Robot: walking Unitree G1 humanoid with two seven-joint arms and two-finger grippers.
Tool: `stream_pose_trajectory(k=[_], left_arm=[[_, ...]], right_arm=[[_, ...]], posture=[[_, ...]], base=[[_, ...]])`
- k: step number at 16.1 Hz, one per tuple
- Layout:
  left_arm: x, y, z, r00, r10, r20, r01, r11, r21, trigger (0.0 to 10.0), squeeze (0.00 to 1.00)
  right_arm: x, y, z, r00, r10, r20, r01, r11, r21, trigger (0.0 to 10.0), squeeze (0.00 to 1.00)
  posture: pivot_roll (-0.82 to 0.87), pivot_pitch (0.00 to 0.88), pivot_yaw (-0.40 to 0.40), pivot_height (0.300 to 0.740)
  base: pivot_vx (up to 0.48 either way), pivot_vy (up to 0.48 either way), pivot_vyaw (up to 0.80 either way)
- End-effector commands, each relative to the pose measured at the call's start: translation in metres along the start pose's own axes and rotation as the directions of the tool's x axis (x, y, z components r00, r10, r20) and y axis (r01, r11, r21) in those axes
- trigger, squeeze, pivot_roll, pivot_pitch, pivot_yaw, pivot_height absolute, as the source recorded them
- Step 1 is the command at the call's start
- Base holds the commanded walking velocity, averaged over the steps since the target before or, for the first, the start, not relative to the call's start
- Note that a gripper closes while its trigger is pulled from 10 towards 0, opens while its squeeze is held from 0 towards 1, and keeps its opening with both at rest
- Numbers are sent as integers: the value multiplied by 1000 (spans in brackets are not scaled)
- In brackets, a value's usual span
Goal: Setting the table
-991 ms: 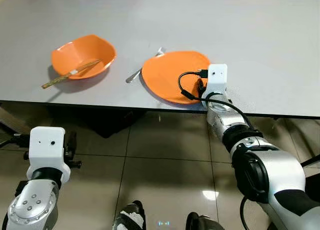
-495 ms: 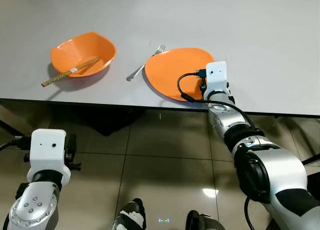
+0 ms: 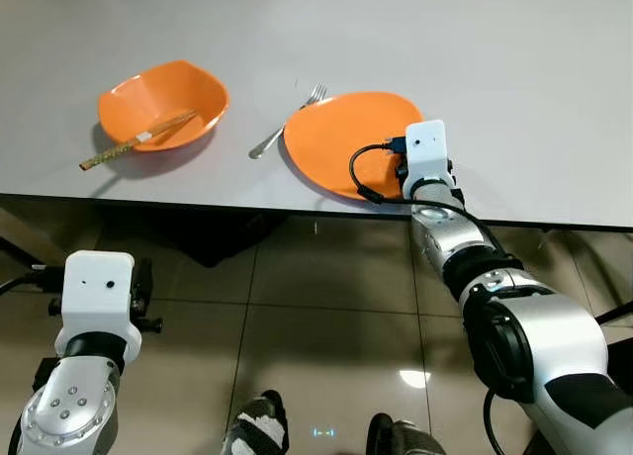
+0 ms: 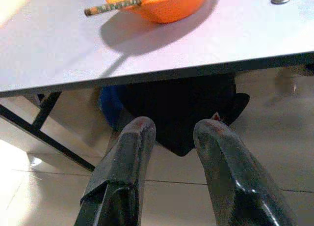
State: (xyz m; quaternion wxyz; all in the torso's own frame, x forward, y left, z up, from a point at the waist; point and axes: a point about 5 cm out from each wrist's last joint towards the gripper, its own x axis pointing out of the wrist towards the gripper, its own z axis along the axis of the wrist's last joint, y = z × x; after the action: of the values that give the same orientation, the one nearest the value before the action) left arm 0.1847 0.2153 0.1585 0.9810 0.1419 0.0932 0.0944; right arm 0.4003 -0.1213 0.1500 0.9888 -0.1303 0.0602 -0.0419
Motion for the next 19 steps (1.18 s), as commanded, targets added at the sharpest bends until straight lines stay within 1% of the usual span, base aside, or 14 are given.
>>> stream_pose_trajectory(k=[1,7,10,12,14,19], left_arm=[[-2,0,4,1000,-2,21,2,1000,13,10000,0],[-1,-3,4,1000,-19,23,19,1000,12,10000,0],[-1,-4,4,999,-17,27,17,1000,9,10000,0],[0,-6,4,999,-21,26,21,1000,8,10000,0],[0,-7,4,999,-26,26,25,1000,5,10000,0],[0,-7,3,1000,-21,21,20,1000,6,10000,0]], right_arm=[[-2,4,-10,999,15,-43,-16,1000,-21,10000,0],[-3,4,-12,999,19,-49,-20,1000,-24,10000,0],[-3,4,-12,999,20,-50,-21,999,-28,10000,0],[-3,6,-13,998,43,-50,-44,998,-34,10000,0],[-3,5,-14,997,44,-65,-45,999,-16,10000,0],[-3,5,-13,998,43,-55,-45,998,-34,10000,0]], posture=[[275,233,34,740],[266,233,34,740],[264,233,33,740],[257,233,30,740],[257,233,30,740],[259,236,28,740]], base=[[431,0,0],[449,0,0],[0,0,0],[0,0,0],[0,0,0],[0,0,0]])
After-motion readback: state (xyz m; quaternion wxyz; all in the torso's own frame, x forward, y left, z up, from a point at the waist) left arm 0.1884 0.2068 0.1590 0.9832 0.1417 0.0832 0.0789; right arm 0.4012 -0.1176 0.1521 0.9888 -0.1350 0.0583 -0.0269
